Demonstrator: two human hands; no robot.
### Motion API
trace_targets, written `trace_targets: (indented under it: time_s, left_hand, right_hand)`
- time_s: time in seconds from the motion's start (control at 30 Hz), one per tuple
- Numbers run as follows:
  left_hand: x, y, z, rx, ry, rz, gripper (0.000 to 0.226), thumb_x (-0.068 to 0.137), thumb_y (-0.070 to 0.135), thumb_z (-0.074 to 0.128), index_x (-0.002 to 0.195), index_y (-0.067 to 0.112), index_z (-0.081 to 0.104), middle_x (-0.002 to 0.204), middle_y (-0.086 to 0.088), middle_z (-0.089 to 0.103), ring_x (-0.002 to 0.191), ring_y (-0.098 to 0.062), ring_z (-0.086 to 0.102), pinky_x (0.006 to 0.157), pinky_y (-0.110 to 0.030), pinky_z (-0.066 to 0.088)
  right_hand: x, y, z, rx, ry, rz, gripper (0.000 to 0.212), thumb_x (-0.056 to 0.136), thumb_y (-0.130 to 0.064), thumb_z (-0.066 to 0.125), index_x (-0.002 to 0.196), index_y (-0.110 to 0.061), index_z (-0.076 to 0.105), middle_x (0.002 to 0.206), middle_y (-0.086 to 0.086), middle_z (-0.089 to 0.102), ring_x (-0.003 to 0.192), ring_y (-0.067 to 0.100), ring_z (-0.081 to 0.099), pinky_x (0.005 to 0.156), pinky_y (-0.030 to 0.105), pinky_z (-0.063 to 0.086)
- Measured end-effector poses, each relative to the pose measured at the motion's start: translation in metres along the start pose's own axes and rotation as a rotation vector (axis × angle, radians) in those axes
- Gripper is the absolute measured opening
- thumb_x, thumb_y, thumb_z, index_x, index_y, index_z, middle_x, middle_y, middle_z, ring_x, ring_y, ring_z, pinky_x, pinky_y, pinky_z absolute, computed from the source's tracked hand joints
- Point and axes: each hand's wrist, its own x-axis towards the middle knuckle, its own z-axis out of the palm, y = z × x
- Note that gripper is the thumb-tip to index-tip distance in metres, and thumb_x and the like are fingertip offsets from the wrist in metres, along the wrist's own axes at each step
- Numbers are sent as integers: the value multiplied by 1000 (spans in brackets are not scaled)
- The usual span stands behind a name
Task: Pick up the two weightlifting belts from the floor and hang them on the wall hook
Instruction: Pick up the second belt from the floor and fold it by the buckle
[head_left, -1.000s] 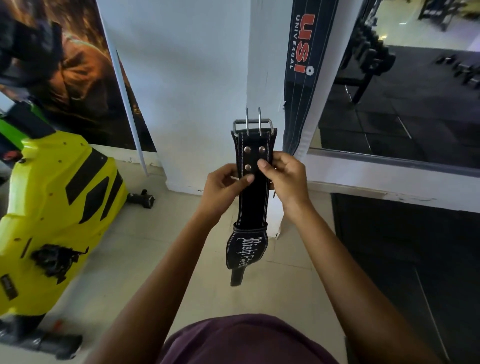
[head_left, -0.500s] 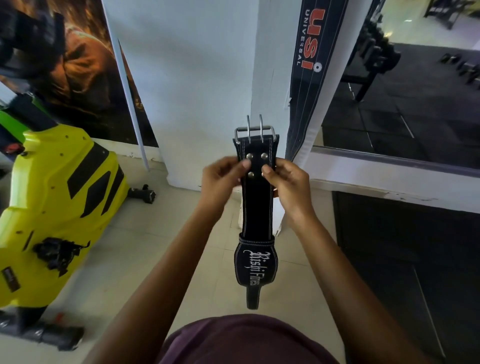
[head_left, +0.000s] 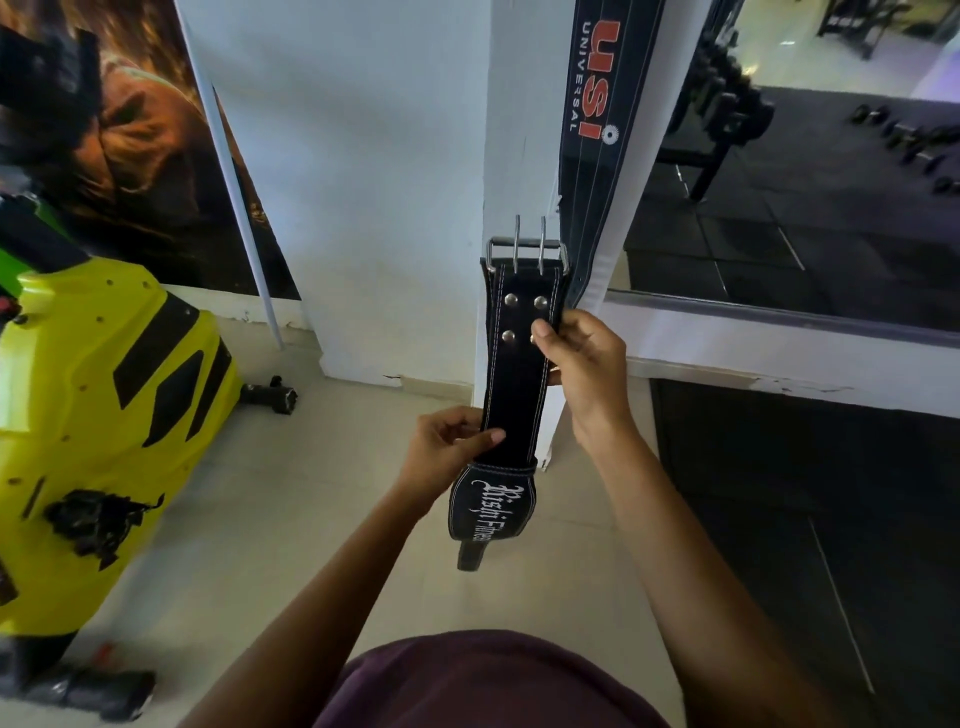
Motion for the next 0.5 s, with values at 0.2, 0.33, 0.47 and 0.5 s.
trace_targets:
  time_s: [0.2,0.33,0.47,0.5]
  left_hand:
    - [15,48,20,-127,119,136,25,80,13,76,101,1,69,84,-7,74,79,-19,69,77,-37,58]
    - [41,95,31,-154,177,261,22,84,4,71,106,6,69,89,-7,73,83,-18,70,82,-40,58]
    - [58,109,43,-51,130,329,22,81,15,73,102,17,72,93,-15,75,88,-24,71,88,-56,56]
    - [61,109,47,-50,136,335,25,81,17,73,105,15,71,96,-20,74,91,-27,71,89,-59,54]
  right_hand:
    - [-6,5,-10,1,-28,18,20,88,0,66,105,9,65,89,12,71,83,14,69,78,26,58]
    - [-2,-4,-19,4,-61,31,20,89,1,64,109,4,64,94,12,73,86,19,71,81,30,59]
    - [20,-27,-32,77,-53,20,38,85,4,68,119,-3,55,93,6,71,81,14,70,70,26,60]
    - [27,-34,-36,90,-57,12,42,83,5,69,121,-4,54,95,6,71,82,13,70,66,24,60]
